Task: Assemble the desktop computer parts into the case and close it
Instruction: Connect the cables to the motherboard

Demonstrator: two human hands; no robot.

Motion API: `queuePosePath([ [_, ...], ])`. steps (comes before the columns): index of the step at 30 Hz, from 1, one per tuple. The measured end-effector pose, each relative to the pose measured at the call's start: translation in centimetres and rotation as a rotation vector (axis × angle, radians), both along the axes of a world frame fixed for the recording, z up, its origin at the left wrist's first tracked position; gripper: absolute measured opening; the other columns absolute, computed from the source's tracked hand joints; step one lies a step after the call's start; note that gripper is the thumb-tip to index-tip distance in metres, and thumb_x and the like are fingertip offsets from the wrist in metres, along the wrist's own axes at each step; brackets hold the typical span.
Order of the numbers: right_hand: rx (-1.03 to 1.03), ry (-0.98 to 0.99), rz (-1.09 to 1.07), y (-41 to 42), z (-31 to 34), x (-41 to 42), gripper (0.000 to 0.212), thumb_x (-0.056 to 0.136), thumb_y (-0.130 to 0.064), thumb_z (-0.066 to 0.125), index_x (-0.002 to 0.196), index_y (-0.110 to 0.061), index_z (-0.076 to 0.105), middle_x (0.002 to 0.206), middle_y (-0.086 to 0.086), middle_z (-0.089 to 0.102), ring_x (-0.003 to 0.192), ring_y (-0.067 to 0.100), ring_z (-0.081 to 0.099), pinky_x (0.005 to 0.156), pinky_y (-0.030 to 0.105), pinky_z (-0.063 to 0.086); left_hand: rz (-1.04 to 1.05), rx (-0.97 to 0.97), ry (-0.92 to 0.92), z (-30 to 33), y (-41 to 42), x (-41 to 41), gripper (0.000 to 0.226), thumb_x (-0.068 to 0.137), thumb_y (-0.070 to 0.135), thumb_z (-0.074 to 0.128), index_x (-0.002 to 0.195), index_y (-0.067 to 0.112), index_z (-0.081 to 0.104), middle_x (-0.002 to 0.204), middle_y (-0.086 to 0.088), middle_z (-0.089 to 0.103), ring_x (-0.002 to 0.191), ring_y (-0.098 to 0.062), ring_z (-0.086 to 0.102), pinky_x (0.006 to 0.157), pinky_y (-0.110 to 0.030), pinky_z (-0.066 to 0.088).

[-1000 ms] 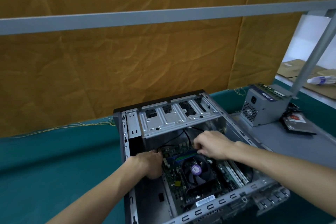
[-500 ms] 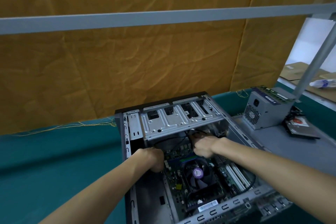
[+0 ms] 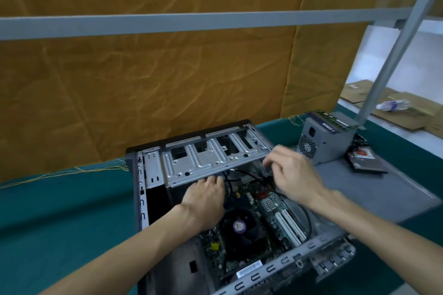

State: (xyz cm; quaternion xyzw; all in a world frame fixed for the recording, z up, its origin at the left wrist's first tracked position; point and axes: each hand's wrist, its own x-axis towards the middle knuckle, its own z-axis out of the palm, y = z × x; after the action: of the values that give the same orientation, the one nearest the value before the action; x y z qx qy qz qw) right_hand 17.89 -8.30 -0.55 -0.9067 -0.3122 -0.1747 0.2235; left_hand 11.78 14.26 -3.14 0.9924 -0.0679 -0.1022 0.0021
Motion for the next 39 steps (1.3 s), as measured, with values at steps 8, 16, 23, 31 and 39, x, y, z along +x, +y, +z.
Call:
queuePosePath([
  [8, 0.046, 0.663, -0.383, -1.0, -1.4, 4.4, 0.024, 0.11, -0.034, 0.028, 0.119, -0.024, 0.048, 0.107, -0.002, 0.052, 0.088, 0.009, 0.049, 0.081, 0.035, 0.036, -0.216, -0.206, -0.05, -1.7, -4.0, 5.3, 0.046, 0.108, 0.02, 0.033, 0.152, 0.007, 0.033, 0.15, -0.02, 0.045, 0.128, -0.039, 0.052, 0.101, -0.047, 0.046],
  [16, 0.043, 0.517, -0.311, -1.3, -1.7, 3.6, 0.032, 0.11, -0.032, 0.027, 0.087, -0.021, 0.046, 0.086, 0.004, 0.059, 0.08, 0.021, 0.059, 0.078, 0.048, 0.05, -0.356, -0.04, -0.069, -4.2, -5.0, 9.7, 0.049, 0.098, 0.008, 0.046, 0.147, 0.015, 0.047, 0.15, -0.012, 0.048, 0.134, -0.033, 0.048, 0.116, -0.039, 0.035],
  [23, 0.037, 0.496, -0.295, -1.2, -1.7, 3.6, 0.032, 0.11, -0.029, 0.028, 0.088, -0.017, 0.047, 0.081, 0.006, 0.061, 0.074, 0.025, 0.062, 0.071, 0.048, 0.051, -0.365, -0.168, -0.139, -6.1, -5.1, 9.9, 0.054, 0.094, 0.005, 0.049, 0.147, 0.016, 0.043, 0.148, -0.012, 0.048, 0.126, -0.032, 0.054, 0.106, -0.038, 0.045],
  [31, 0.031, 0.456, -0.291, -1.2, -2.4, 3.9, 0.031, 0.11, -0.029, 0.028, 0.084, -0.023, 0.044, 0.074, 0.002, 0.061, 0.067, 0.023, 0.063, 0.056, 0.035, 0.044, -0.553, -0.022, -0.177, -6.8, -4.9, 10.3, 0.062, 0.1, 0.008, 0.041, 0.16, 0.019, 0.026, 0.164, -0.006, 0.031, 0.14, -0.025, 0.043, 0.114, -0.036, 0.036],
  [39, 0.003, 0.455, -0.341, -1.1, -3.1, 4.1, 0.032, 0.11, -0.032, 0.027, 0.082, -0.026, 0.04, 0.072, -0.002, 0.058, 0.066, 0.016, 0.058, 0.053, 0.034, 0.037, -0.507, 0.022, -0.197, -7.0, -6.0, 10.2, 0.063, 0.099, 0.003, 0.041, 0.158, 0.019, 0.028, 0.158, -0.003, 0.037, 0.136, -0.029, 0.044, 0.115, -0.039, 0.036],
])
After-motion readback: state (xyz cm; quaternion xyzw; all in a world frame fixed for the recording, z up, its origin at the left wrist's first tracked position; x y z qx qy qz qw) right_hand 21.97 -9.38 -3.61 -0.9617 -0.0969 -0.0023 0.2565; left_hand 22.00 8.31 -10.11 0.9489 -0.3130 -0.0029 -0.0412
